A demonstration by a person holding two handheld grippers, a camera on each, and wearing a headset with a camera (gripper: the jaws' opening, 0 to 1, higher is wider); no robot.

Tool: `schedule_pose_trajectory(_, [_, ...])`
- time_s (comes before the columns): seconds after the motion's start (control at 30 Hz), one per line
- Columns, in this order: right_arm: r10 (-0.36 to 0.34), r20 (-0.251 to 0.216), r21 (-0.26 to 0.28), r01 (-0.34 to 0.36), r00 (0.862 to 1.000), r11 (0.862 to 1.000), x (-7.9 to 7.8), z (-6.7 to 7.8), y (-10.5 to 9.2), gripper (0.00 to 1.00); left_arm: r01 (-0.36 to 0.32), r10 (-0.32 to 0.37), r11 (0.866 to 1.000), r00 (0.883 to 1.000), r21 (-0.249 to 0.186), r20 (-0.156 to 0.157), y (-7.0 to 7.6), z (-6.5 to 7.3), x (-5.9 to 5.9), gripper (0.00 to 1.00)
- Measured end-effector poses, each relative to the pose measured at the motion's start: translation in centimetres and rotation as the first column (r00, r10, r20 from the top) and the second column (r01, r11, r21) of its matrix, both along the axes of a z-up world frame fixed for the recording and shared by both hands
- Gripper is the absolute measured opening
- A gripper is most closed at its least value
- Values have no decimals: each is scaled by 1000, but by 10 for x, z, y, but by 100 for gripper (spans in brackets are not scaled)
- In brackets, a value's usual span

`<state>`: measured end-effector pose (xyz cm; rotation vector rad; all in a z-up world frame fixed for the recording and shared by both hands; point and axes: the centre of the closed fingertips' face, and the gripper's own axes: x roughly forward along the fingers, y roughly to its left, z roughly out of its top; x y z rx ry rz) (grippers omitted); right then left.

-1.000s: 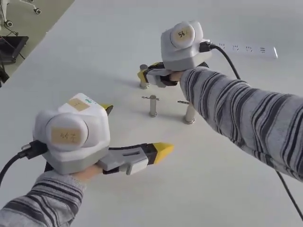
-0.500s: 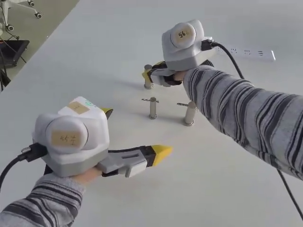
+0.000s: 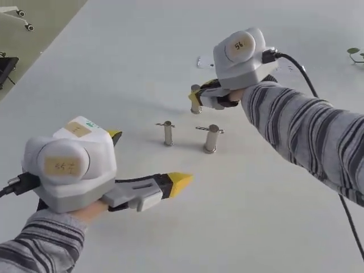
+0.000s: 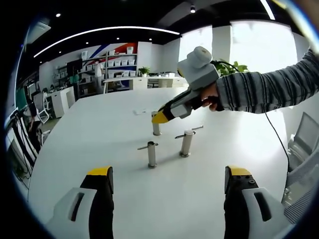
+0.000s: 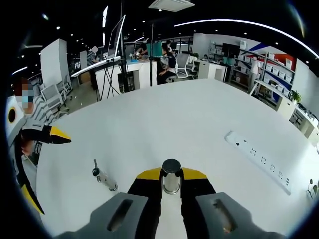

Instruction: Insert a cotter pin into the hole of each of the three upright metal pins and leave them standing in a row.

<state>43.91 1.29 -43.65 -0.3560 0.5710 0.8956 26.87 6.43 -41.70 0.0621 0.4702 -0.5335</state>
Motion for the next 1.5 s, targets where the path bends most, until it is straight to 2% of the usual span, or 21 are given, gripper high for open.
schedule_pose_trajectory(0.33, [-46, -16, -25, 45, 999, 999, -12, -5, -40, 8, 7, -7, 1000, 1000, 7, 1, 0, 3, -5, 91])
schedule_pose_trajectory(0.57, [-87, 4, -34, 87, 996, 996, -31, -4, -64, 8, 8, -8, 1000, 1000, 6, -2, -1, 4, -10, 90])
schedule_pose_trajectory(0.67, [-130, 2, -31, 130, 992, 991, -39, -3, -75, 8, 11, -11, 1000, 1000, 7, 1, -2, 6, -11, 90])
schedule_pose_trajectory(0.7, [-139, 1, -27, 139, 990, 990, -34, -3, -81, 8, 12, -12, 1000, 1000, 8, 2, -2, 6, -12, 90])
schedule_pose_trajectory(0.73, [-143, 3, -23, 143, 990, 989, -36, -2, -85, 8, 13, -13, 1000, 1000, 10, 4, -2, 7, -12, 90])
schedule_pose_trajectory(0.87, [-159, -3, -19, 159, 987, 987, -53, 1, -88, 8, 12, -12, 1000, 1000, 10, 5, -2, 8, -14, 89])
schedule_pose_trajectory(0.93, [-163, 2, -24, 163, 987, 986, -52, 2, -93, 8, 13, -13, 1000, 1000, 12, 6, -2, 8, -16, 89])
schedule_pose_trajectory(1.07, [-188, 11, -30, 189, 982, 982, -70, 4, -95, 8, 14, -14, 1000, 1000, 17, 1, -2, 8, -19, 88])
schedule_pose_trajectory(1.33, [-187, 18, -30, 188, 982, 982, -97, 4, -89, 8, 11, -11, 1000, 1000, 15, 7, -3, 13, -21, 88])
schedule_pose_trajectory(1.5, [-181, -9, -5, 181, 983, 983, -110, 3, -81, 8, 13, -13, 1000, 1000, 16, 6, -5, 14, -22, 88])
